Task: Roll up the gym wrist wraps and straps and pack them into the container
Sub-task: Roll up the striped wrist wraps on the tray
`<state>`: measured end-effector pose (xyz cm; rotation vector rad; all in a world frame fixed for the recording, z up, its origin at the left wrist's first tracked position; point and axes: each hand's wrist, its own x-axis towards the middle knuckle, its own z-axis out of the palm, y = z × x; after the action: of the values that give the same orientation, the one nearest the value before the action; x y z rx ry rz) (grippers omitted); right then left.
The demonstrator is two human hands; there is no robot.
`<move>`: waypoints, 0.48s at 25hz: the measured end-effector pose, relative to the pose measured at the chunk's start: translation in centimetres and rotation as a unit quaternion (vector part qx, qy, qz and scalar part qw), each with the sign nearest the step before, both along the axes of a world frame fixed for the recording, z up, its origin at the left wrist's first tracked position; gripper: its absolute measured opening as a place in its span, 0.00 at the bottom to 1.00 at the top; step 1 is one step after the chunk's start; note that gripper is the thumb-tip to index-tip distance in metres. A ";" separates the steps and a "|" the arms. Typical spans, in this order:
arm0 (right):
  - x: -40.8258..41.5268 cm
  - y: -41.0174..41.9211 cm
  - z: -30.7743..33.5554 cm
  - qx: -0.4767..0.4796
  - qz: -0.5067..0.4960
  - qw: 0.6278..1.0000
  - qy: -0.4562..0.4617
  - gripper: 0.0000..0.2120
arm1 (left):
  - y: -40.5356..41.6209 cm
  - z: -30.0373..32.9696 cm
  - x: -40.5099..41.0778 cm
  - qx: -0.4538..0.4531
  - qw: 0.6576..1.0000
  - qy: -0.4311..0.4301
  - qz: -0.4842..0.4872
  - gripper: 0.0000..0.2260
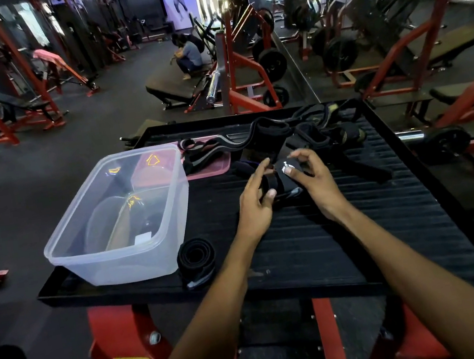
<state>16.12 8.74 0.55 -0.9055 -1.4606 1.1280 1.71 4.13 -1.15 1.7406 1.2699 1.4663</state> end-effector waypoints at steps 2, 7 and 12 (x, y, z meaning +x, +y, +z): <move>0.0 0.0 0.4 -0.047 0.021 0.998 0.038 0.12 | -0.1 0.1 0.2 0.034 0.998 0.046 -0.003 0.21; 0.0 0.0 0.6 -0.112 -0.047 0.993 -0.004 0.11 | -0.1 -0.3 0.6 0.003 0.999 0.043 -0.021 0.16; 1.2 -1.3 2.3 -0.191 0.049 0.964 0.175 0.08 | -0.9 0.7 0.8 -0.159 0.969 -0.185 -0.042 0.14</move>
<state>17.31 7.45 2.82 -0.8437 -1.0232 1.5924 2.56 3.27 -0.49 1.2294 1.1408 1.3717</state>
